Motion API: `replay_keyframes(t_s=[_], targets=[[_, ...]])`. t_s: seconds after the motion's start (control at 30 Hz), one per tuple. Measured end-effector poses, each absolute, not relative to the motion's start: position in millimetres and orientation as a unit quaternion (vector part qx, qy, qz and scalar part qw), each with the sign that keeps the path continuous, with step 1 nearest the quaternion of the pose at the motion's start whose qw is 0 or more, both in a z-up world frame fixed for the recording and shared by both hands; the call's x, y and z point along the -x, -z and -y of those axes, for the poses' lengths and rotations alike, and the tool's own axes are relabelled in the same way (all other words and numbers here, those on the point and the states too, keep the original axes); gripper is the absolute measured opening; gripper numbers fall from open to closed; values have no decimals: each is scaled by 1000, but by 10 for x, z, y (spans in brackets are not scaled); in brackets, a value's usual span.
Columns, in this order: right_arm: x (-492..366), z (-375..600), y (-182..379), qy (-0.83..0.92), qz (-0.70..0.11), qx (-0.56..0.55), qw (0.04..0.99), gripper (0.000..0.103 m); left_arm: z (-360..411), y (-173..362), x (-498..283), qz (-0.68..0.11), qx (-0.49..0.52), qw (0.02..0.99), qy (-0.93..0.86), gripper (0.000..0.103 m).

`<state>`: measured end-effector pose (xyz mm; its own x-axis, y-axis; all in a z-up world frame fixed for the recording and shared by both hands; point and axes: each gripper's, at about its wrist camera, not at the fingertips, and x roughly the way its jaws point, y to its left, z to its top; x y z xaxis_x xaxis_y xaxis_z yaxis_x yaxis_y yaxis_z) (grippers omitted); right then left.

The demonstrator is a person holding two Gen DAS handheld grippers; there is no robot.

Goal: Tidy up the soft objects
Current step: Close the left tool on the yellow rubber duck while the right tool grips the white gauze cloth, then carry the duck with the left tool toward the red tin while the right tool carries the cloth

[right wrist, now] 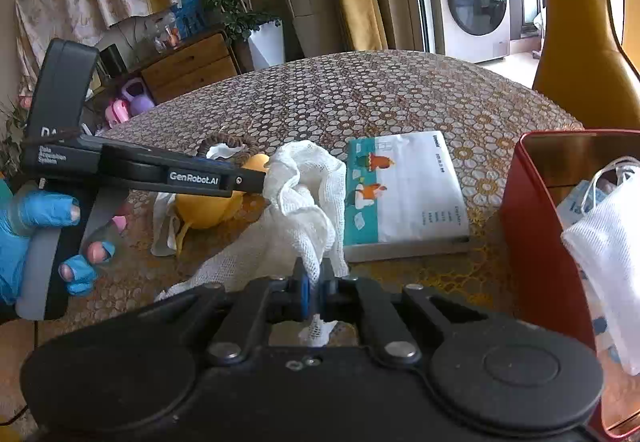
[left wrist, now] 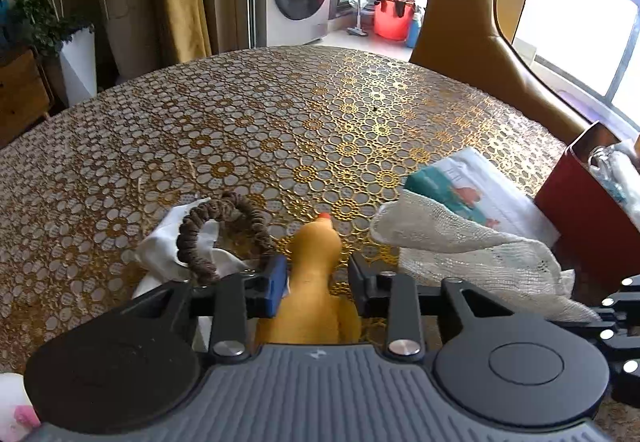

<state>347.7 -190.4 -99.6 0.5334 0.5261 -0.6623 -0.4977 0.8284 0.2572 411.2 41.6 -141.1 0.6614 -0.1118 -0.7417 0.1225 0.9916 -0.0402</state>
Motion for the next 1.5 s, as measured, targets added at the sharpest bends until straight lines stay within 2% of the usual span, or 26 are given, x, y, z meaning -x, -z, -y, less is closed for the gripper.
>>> replay_keyframes(t_s=[0.07, 0.23, 0.97, 1.5], targets=[[-3462, 1900, 989, -291, -383, -19, 876, 4, -392, 1418, -4097, -403, -24, 913, 55, 21], [-3403, 1912, 895, -294, -366, -27, 883, 4, -393, 1357, -4036, -395, -19, 917, 45, 16], [-2605, 2440, -60, -300, -284, -26, 910, 3, -320, 732, -3245, -353, 42, 933, 61, 12], [-2348, 3124, -559, -266, -224, -51, 936, 3, 205, 89, -2704, -335, 63, 932, 123, 12]])
